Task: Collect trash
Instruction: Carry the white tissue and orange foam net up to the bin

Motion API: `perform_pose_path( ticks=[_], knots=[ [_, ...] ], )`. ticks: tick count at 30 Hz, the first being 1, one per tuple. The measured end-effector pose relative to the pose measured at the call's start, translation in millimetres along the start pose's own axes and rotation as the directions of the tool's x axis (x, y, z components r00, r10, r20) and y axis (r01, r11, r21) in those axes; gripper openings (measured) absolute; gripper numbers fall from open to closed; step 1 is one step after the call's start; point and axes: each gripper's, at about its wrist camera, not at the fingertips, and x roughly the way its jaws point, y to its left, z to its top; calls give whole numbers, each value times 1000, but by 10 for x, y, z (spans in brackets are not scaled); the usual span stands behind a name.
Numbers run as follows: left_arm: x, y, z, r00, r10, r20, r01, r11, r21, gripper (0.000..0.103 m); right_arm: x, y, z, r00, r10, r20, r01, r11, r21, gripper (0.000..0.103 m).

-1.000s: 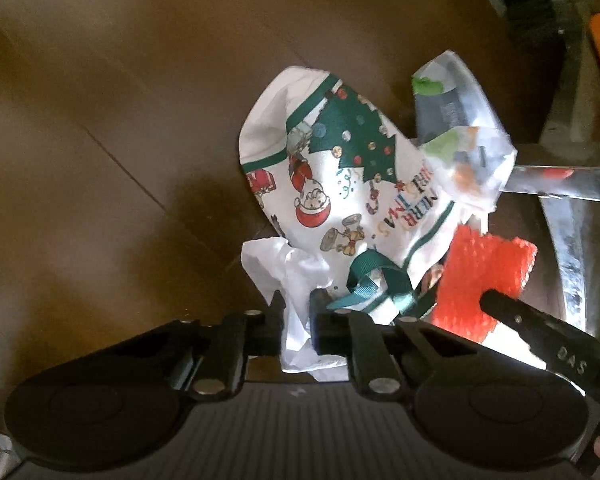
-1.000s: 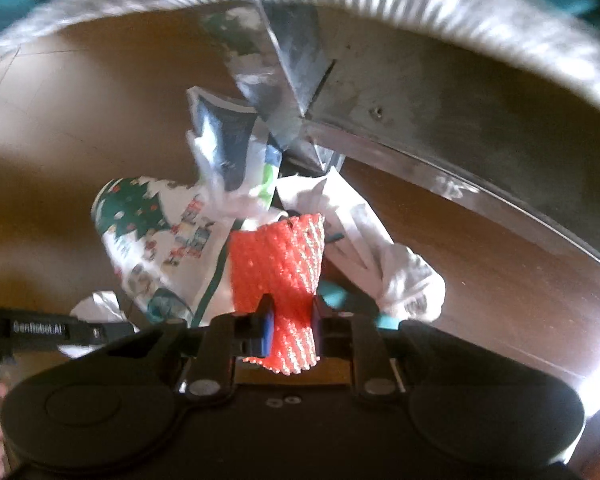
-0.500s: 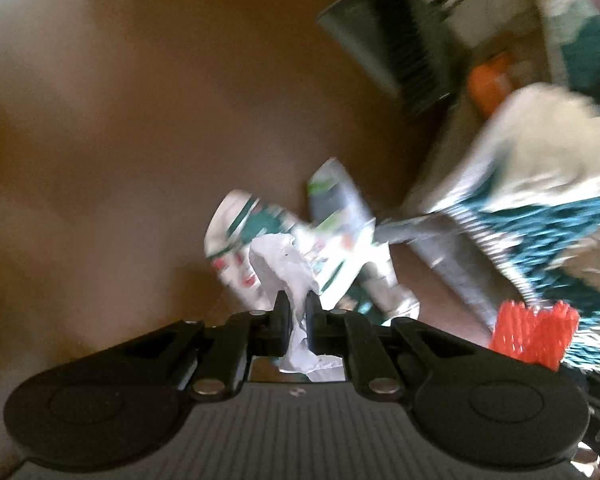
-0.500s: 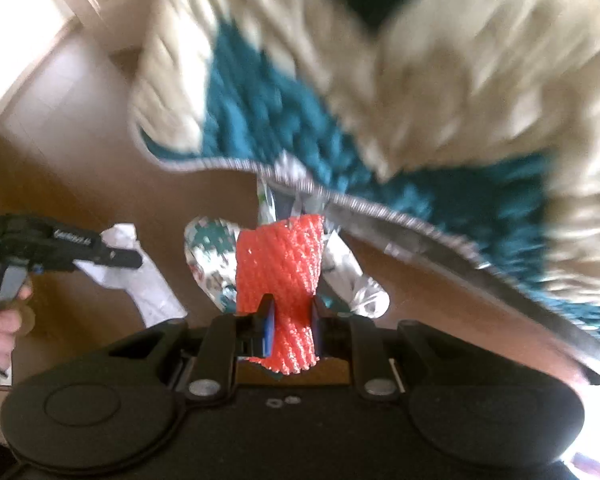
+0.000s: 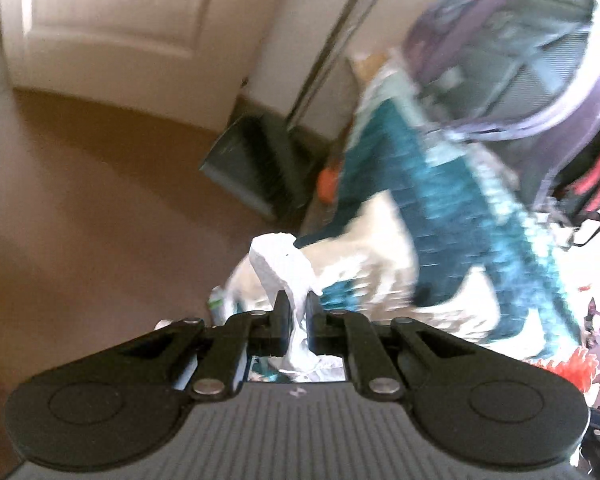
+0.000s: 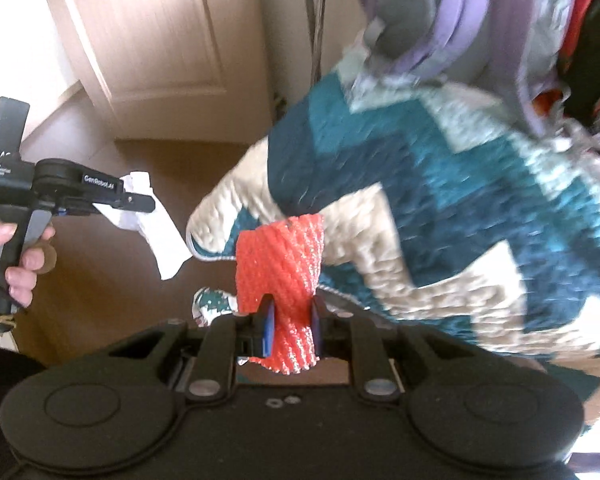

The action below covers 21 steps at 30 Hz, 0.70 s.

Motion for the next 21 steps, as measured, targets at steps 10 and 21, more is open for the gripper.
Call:
perform_pose_path(
  ticks=[10, 21],
  knots=[
    [-1030, -1178, -100, 993, -107, 54, 94, 976, 196, 8, -1499, -321, -173, 986, -66, 155, 60, 997, 45, 16],
    [-1906, -2969, -505, 959, -278, 56, 222, 861, 458, 8, -2885, -954, -653, 932, -219, 288, 170, 968, 184, 16]
  ],
)
